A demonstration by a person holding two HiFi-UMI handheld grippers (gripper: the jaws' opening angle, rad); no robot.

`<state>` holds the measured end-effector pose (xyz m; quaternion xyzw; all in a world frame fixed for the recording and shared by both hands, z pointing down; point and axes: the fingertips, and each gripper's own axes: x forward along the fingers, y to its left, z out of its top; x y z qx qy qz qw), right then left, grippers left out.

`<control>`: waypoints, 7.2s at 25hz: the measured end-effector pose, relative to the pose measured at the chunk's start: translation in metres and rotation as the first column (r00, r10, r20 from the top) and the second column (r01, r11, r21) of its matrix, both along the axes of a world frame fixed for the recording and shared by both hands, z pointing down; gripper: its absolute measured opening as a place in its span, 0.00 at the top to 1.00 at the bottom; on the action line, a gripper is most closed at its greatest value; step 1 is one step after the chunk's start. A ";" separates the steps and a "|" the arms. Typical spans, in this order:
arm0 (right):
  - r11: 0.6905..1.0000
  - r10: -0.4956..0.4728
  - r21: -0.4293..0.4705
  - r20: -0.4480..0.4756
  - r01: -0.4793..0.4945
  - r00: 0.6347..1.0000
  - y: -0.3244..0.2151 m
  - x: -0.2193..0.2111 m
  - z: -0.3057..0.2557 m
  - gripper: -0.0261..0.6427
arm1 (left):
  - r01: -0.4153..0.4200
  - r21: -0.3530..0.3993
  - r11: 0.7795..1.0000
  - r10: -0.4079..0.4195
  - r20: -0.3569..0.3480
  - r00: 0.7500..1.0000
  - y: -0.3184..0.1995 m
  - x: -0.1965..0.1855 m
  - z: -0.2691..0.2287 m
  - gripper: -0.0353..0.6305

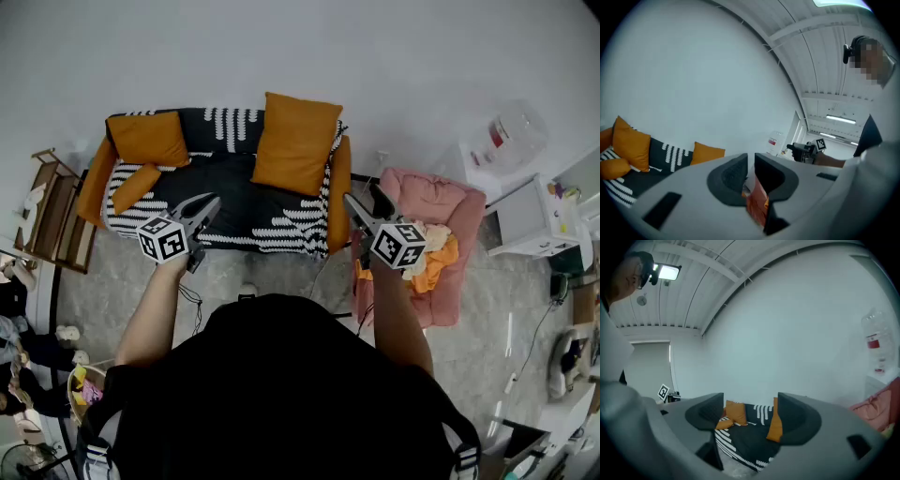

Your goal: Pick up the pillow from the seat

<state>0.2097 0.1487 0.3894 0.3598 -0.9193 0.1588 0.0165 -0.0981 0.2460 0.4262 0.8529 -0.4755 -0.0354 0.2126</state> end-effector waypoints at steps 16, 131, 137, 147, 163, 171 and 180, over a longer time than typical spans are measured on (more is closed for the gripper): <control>0.999 0.048 -0.014 0.033 -0.048 0.998 0.009 0.020 -0.002 0.41 | 0.034 0.009 0.999 -0.034 -0.014 0.999 0.008 -0.001 -0.001 0.87; 0.939 0.289 -0.178 -0.050 -0.294 0.956 -0.227 -0.128 0.095 0.40 | -0.206 -0.119 0.971 0.202 -0.041 0.978 -0.307 -0.166 0.072 0.75; 0.941 0.279 -0.185 -0.053 -0.284 0.959 -0.252 -0.121 0.102 0.40 | -0.183 -0.121 0.976 0.180 -0.038 0.983 -0.326 -0.164 0.075 0.74; 0.941 0.243 -0.224 -0.070 -0.253 0.967 -0.298 -0.108 0.123 0.40 | -0.147 -0.153 0.977 0.143 -0.036 0.989 -0.359 -0.152 0.085 0.73; 0.925 0.193 -0.311 -0.113 -0.219 0.975 -0.366 -0.082 0.167 0.40 | -0.096 -0.224 0.970 0.090 -0.034 0.995 -0.410 -0.128 0.116 0.69; 0.916 0.164 -0.349 -0.129 -0.199 0.978 -0.398 -0.074 0.187 0.40 | -0.078 -0.263 0.962 0.073 -0.030 0.997 -0.432 -0.116 0.135 0.68; 0.901 0.142 -0.392 -0.136 -0.185 0.980 -0.431 -0.072 0.211 0.40 | -0.044 -0.296 0.954 0.036 -0.034 0.999 -0.460 -0.114 0.154 0.67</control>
